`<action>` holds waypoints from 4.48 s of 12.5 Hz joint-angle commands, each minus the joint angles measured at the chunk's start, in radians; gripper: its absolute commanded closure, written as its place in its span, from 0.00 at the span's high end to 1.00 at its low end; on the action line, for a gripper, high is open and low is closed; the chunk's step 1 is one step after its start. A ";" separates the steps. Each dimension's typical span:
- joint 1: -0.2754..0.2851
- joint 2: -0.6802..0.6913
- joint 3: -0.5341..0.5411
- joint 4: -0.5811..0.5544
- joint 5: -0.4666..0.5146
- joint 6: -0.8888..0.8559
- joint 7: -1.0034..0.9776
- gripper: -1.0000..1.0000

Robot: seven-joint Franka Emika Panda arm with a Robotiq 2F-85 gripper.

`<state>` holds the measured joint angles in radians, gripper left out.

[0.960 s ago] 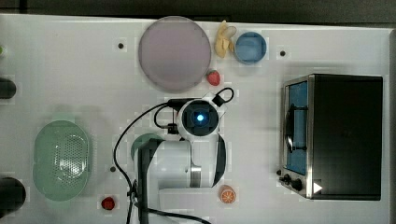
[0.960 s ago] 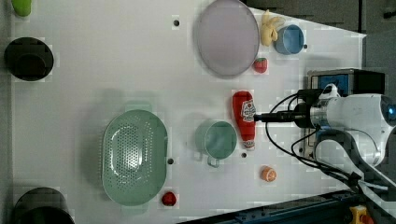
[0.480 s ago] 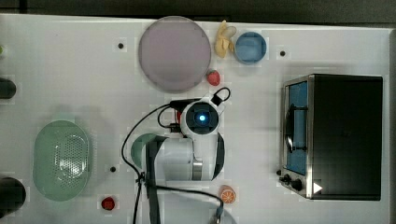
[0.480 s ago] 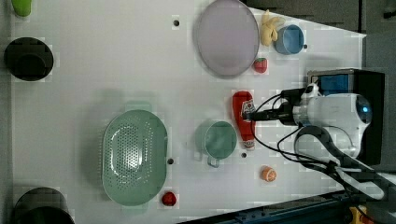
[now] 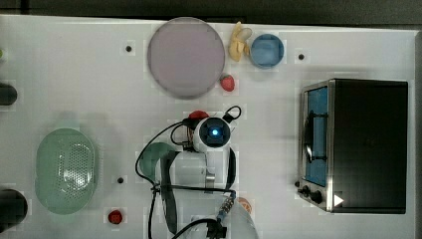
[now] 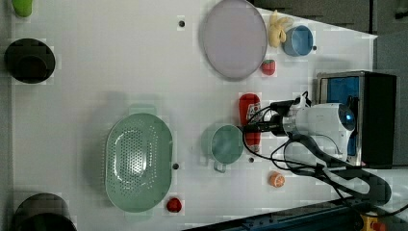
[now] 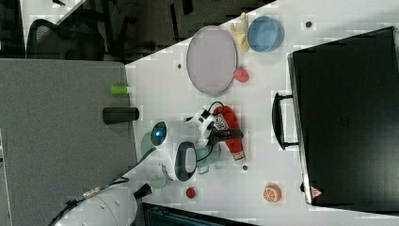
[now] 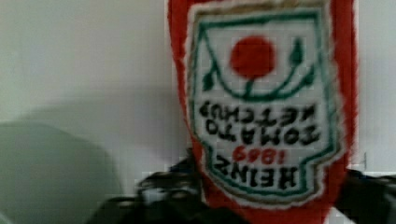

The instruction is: Pick Ketchup from the table and place it in strainer.

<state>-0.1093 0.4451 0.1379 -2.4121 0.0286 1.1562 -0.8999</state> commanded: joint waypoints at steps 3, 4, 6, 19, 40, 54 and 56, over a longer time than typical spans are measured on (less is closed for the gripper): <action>0.001 -0.119 0.011 0.024 0.002 0.018 0.001 0.63; 0.002 -0.160 0.011 0.026 0.002 0.014 0.025 0.63; 0.008 -0.258 0.022 0.033 0.002 -0.056 0.087 0.63; 0.094 -0.449 0.424 0.231 0.003 -0.532 0.741 0.63; -0.028 -0.464 0.512 0.330 -0.068 -0.648 1.092 1.00; -0.105 -0.660 -0.024 0.502 -0.031 -0.996 0.978 1.00; -0.104 -0.660 -0.004 0.503 -0.031 -0.997 0.984 1.00</action>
<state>-0.2554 -0.2085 0.0728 -1.9062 -0.0105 0.1624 0.1372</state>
